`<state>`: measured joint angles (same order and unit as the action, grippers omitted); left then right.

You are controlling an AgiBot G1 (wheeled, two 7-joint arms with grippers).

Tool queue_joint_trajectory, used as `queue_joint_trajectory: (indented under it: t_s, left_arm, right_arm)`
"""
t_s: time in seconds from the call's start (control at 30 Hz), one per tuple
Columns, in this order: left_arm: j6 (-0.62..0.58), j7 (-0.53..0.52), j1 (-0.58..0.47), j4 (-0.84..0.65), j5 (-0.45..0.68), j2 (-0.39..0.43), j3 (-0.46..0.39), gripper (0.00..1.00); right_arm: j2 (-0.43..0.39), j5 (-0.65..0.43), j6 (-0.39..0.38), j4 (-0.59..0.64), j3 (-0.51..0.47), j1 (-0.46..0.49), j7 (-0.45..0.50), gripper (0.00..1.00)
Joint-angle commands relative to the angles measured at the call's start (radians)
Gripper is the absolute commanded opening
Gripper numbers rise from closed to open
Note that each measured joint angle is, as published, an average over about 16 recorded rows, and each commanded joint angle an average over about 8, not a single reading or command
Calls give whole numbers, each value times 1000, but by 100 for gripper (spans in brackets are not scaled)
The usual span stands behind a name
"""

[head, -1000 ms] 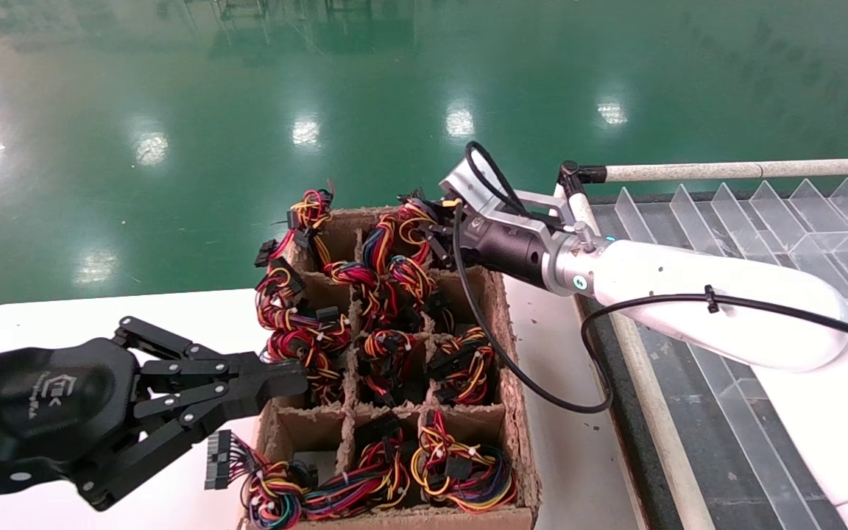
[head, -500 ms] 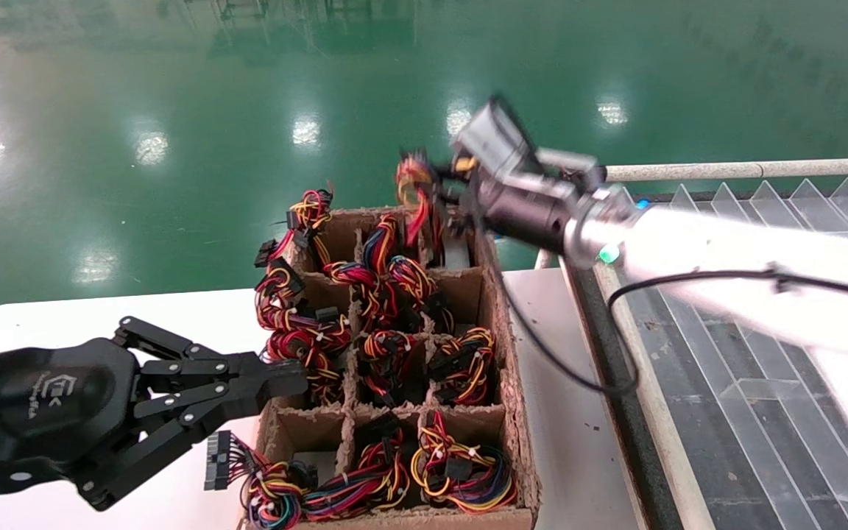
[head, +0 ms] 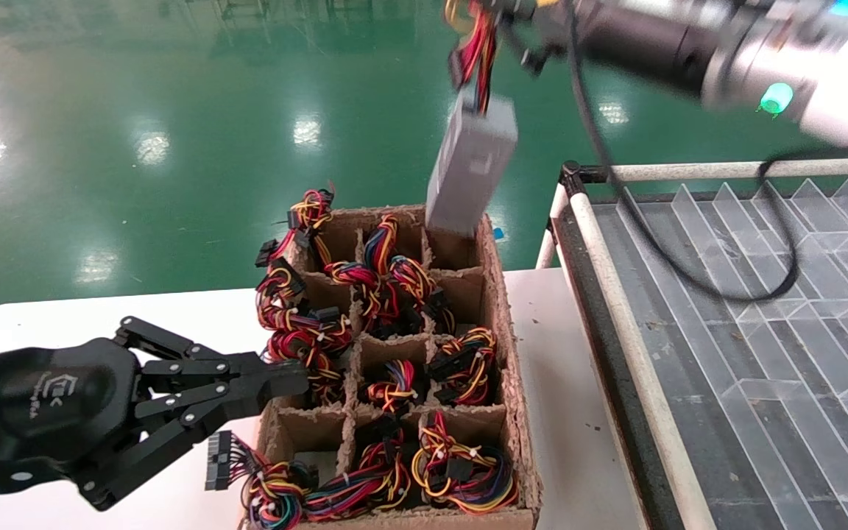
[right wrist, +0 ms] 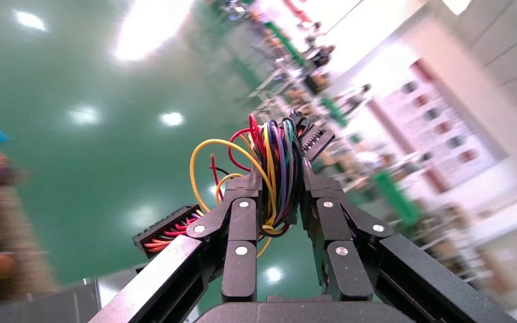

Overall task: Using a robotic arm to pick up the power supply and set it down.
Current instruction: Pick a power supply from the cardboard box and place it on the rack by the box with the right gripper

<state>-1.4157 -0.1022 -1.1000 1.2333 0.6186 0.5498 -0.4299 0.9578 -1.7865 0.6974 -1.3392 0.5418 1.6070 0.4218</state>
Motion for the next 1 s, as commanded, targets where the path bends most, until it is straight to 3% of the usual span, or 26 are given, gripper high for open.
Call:
queue_joint_trajectory:
  t_s: [0.03,0.4,1.0]
  left_arm:
    - [0,0,0,0,0,0,0,0]
    - [0,0,0,0,0,0,0,0]
    - [0,0,0,0,0,0,0,0]
  right_arm:
    - [-10,-9,2,-1,-5,36,-36,0]
    - [-15,-129,-24,84,7,122,-117,0]
    - [-52,-211,0,281,44,108,-172,0]
